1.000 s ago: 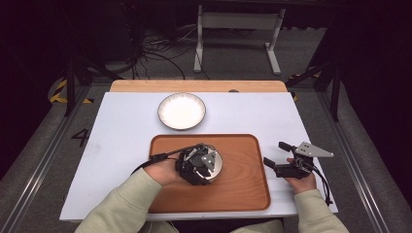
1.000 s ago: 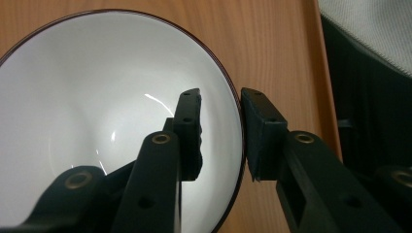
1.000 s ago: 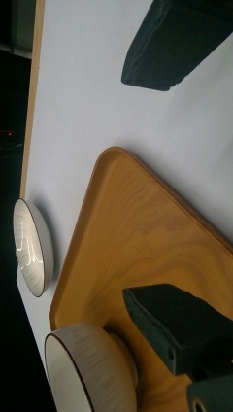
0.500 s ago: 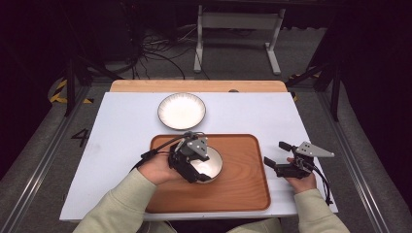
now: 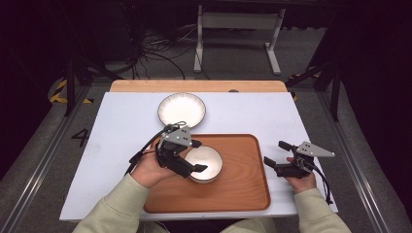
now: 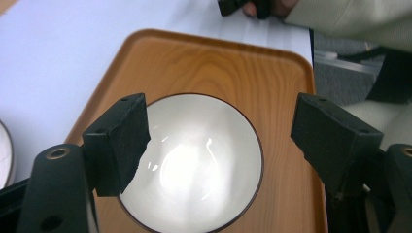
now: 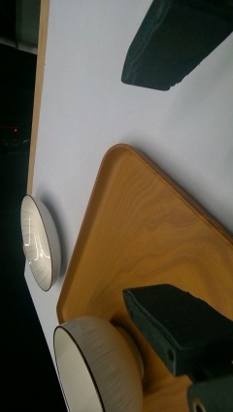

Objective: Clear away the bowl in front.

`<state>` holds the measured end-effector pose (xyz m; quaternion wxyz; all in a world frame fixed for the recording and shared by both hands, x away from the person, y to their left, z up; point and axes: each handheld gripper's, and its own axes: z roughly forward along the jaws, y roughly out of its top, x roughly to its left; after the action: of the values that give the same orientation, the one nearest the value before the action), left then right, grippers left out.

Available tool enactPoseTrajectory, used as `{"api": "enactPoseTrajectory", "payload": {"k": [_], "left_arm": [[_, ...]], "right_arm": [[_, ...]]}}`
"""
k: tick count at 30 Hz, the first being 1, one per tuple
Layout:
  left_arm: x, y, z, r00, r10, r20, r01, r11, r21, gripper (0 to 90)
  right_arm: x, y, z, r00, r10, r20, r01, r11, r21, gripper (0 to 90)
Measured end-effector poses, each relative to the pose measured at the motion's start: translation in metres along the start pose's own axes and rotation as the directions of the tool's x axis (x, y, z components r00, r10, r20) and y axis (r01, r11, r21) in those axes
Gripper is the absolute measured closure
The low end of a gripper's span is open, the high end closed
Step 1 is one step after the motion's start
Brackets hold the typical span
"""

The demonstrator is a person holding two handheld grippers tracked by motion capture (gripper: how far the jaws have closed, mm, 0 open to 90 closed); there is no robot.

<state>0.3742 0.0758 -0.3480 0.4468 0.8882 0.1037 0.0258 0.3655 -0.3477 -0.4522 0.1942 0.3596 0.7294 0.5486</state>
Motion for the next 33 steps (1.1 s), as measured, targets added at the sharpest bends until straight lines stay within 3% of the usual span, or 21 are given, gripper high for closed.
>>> {"api": "enactPoseTrajectory", "payload": {"k": [9, 14, 19, 33], "left_arm": [[0.006, -0.016, -0.015, 0.9967, -0.062, -0.052, 0.058, 0.9962, -0.064, 19.3], [0.009, -0.028, -0.027, 0.9902, -0.090, -0.107, 0.080, 0.9923, -0.094, 17.9], [0.011, -0.045, -0.040, 0.9781, -0.122, -0.169, 0.104, 0.9881, -0.113, 17.4], [0.020, -0.083, -0.075, 0.9478, -0.199, -0.249, 0.157, 0.9714, -0.178, 16.3]], "right_arm": [[0.000, 0.000, 0.000, 1.0000, 0.001, -0.009, -0.001, 1.000, -0.003, 3.5], [0.000, 0.000, 0.000, 0.9998, -0.002, -0.018, 0.002, 1.000, -0.003, 3.5], [0.000, 0.000, -0.001, 0.9998, 0.000, -0.022, -0.001, 1.000, -0.007, 3.4], [-0.001, 0.001, -0.003, 0.9999, -0.002, -0.014, 0.001, 1.000, -0.018, 2.3]]}}
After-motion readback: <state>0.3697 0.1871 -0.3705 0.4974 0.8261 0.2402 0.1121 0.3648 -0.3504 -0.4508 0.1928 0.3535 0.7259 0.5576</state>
